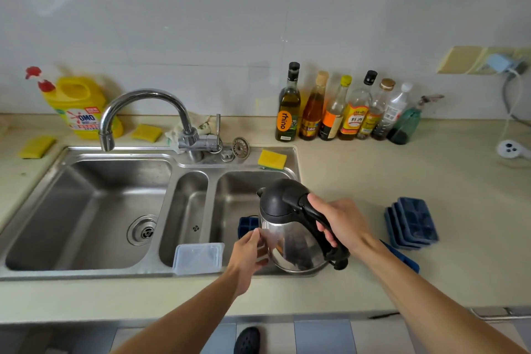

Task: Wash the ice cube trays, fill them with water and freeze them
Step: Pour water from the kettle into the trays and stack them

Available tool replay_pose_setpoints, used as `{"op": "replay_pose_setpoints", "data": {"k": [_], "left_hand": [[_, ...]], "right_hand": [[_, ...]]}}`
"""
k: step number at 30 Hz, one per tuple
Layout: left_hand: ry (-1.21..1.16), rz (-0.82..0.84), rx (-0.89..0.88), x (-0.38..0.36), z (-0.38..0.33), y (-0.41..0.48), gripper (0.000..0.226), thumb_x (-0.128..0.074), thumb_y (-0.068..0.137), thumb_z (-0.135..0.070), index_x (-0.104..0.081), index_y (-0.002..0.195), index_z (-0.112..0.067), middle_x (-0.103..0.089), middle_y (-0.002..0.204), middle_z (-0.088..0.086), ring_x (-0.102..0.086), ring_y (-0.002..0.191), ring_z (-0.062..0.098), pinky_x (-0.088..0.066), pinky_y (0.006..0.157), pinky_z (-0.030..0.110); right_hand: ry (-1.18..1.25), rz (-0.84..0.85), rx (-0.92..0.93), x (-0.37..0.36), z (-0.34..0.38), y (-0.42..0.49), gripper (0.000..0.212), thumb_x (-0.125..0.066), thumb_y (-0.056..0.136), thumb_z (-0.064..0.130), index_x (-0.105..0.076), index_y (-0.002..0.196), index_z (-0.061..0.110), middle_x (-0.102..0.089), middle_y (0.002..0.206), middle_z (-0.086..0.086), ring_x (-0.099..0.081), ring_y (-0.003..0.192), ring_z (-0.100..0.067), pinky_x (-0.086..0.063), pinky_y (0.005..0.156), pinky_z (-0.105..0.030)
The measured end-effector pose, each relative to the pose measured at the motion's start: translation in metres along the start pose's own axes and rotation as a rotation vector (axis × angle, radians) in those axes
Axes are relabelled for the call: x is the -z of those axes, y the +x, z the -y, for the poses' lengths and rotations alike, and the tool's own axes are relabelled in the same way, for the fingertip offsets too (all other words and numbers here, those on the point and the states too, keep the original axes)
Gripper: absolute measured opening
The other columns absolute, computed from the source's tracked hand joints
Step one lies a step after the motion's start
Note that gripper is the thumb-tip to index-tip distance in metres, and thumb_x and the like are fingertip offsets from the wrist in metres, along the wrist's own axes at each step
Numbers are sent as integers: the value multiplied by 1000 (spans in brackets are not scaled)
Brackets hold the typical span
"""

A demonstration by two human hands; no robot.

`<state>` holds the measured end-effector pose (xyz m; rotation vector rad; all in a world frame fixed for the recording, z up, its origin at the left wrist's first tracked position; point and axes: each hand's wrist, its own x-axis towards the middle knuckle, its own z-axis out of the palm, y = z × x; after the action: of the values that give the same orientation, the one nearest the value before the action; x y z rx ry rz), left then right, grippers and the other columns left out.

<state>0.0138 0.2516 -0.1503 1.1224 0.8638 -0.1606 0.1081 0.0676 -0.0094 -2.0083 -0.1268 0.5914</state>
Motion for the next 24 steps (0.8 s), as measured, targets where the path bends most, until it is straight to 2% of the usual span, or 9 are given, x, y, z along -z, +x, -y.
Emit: {"op": "replay_pose_setpoints", "data": {"k": [2,6,10,14,16,19,24], "left_hand": [[-2,-14,15,1,-1,4,32,-50,107,-33,-73,112,-12,-70,115,17,-66,109,33,-59,83,39],[-42,-21,59,7,-6,5,31,-50,107,-33,-74,108,-13,-74,110,17,-70,104,33,-60,76,36],[-63,-6,82,13,-6,5,36,-50,107,-31,-79,94,-14,-78,98,13,-75,92,29,-61,66,32],[-65,4,97,16,-9,7,36,-49,107,-29,-75,91,-8,-77,101,15,-73,97,32,-61,69,34],[-55,45,86,18,-12,7,36,-50,106,-25,-72,82,-9,-75,104,16,-71,98,32,-60,71,33],[-23,72,90,19,-16,5,36,-53,102,-17,-71,70,-13,-77,96,12,-70,96,31,-60,69,31],[-26,93,107,20,-18,5,33,-56,99,-17,-70,70,-13,-77,102,16,-74,97,34,-61,72,34]], "right_hand": [[-13,3,-21,-2,3,5,62,-60,91,60,-62,49,14,-54,45,-7,-46,36,-19,-40,42,-21],[-27,4,-49,-9,6,12,62,-59,83,65,-62,47,14,-53,43,-6,-45,35,-19,-40,42,-20],[-32,19,-63,-15,8,16,63,-59,88,62,-62,48,14,-53,43,-7,-45,35,-19,-40,43,-21],[-37,31,-74,-20,12,21,62,-60,90,58,-61,47,14,-52,43,-7,-44,35,-20,-39,43,-19],[-40,34,-74,-22,15,23,63,-59,90,58,-61,46,14,-52,42,-6,-44,35,-20,-39,42,-18],[-54,39,-79,-25,19,26,63,-59,88,61,-62,45,14,-52,42,-6,-45,35,-20,-39,42,-18],[-66,47,-93,-26,22,29,63,-59,83,64,-62,46,14,-53,44,-7,-46,37,-21,-40,43,-21]]}}
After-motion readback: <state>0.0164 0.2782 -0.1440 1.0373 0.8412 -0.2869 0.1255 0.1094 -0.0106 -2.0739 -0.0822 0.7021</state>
